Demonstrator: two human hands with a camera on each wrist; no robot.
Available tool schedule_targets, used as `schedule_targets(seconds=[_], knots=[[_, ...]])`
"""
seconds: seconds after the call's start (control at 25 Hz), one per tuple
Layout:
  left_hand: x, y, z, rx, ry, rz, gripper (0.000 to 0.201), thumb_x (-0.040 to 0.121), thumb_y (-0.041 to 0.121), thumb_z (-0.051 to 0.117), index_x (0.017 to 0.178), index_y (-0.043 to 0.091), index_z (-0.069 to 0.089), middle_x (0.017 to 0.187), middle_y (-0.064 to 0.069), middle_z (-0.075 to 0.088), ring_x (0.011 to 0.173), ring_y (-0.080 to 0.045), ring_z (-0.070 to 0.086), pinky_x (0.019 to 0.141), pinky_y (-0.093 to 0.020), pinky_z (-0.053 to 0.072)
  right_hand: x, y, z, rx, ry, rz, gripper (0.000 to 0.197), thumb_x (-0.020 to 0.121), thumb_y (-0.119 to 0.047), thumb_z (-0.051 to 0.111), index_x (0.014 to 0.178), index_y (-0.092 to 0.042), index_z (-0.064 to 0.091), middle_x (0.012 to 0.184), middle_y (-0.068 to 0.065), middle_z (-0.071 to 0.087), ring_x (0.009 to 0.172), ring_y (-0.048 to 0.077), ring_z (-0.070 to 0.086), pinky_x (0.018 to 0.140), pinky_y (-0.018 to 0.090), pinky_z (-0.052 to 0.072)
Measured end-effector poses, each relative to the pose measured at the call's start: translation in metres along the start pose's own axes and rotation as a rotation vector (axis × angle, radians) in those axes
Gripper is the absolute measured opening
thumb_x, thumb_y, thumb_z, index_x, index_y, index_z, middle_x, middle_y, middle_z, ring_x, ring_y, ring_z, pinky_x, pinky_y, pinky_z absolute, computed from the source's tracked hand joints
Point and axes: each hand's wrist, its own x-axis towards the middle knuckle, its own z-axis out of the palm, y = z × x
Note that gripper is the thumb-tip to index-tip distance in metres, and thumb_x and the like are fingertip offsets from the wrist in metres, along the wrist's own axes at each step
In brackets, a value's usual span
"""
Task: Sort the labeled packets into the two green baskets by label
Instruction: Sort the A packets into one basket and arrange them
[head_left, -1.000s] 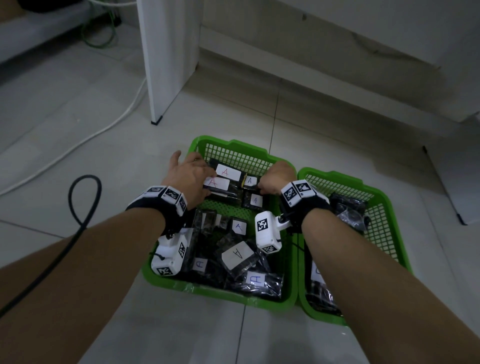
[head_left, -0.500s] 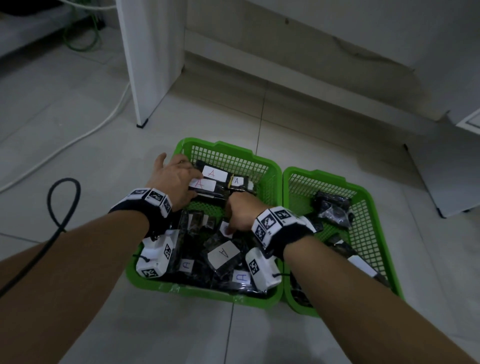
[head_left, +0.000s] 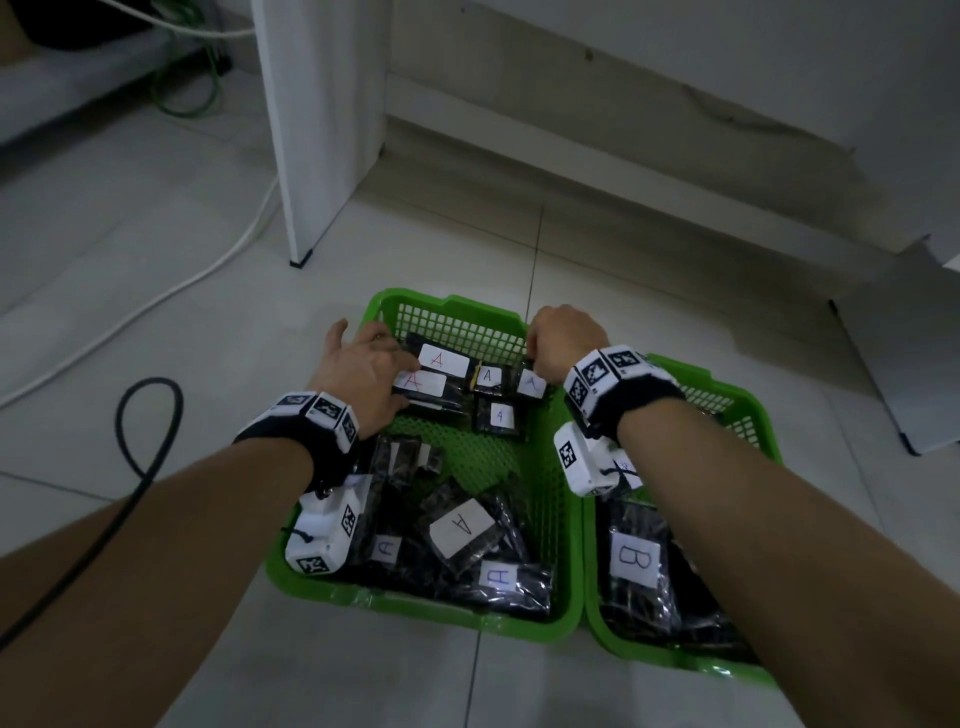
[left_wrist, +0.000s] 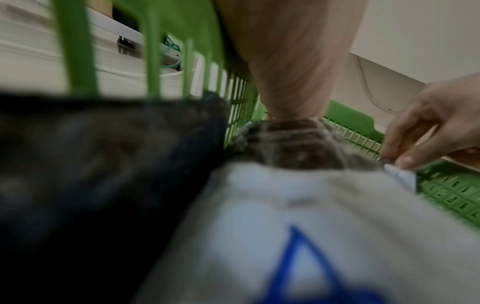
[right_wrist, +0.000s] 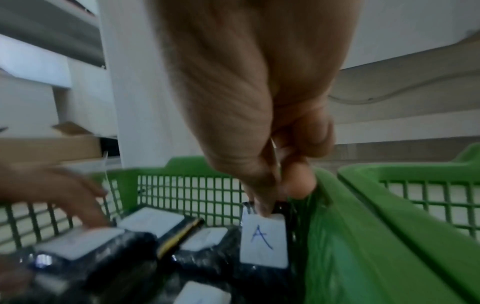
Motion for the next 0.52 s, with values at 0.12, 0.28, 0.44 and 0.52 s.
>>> schedule_targets(seconds=[0.12, 0.28, 0.44, 0.52], knots=[[0.000, 0.000, 0.000, 0.003, -0.005, -0.002, 0.048, 0.083, 0.045, 0.067, 0.129, 0.036, 0.057, 0.132, 0.011, 0.056, 0.139, -0.014, 0.026, 0.118, -0.056, 0.009, -0.001, -0.011, 0.009, -0.092, 0.012, -0.045, 0.020, 0.092, 0.003, 0.053, 0.107, -0.002, 0.066, 0.099, 0.014, 0.064, 0.083, 0.028, 0.060, 0.071, 0.034, 0.049], [0.000, 0.001, -0.001, 0.003, -0.013, -0.002, 0.048, 0.083, 0.044, 0.067, 0.130, 0.036, 0.057, 0.133, 0.010, 0.055, 0.140, -0.015, 0.025, 0.118, -0.056, 0.008, 0.001, -0.016, 0.005, -0.097, 0.035, -0.063, 0.014, 0.088, 0.010, 0.056, 0.088, -0.003, 0.062, 0.098, 0.015, 0.064, 0.079, 0.029, 0.060, 0.068, 0.032, 0.050], [-0.001, 0.002, -0.003, 0.004, -0.021, -0.006, 0.049, 0.084, 0.045, 0.066, 0.131, 0.036, 0.056, 0.134, 0.010, 0.055, 0.140, -0.014, 0.024, 0.118, -0.056, 0.008, 0.003, -0.020, 0.010, -0.025, -0.186, -0.057, 0.016, 0.080, -0.005, 0.079, 0.093, -0.004, 0.070, 0.093, 0.012, 0.067, 0.078, 0.026, 0.064, 0.070, 0.029, 0.053], [-0.001, 0.002, -0.003, 0.003, -0.022, -0.006, 0.049, 0.084, 0.045, 0.066, 0.132, 0.036, 0.056, 0.135, 0.010, 0.054, 0.141, -0.014, 0.024, 0.118, -0.056, 0.008, 0.002, -0.022, 0.012, -0.012, -0.195, -0.041, 0.008, 0.085, -0.004, 0.073, 0.087, -0.004, 0.066, 0.092, 0.012, 0.065, 0.082, 0.028, 0.064, 0.070, 0.029, 0.050]])
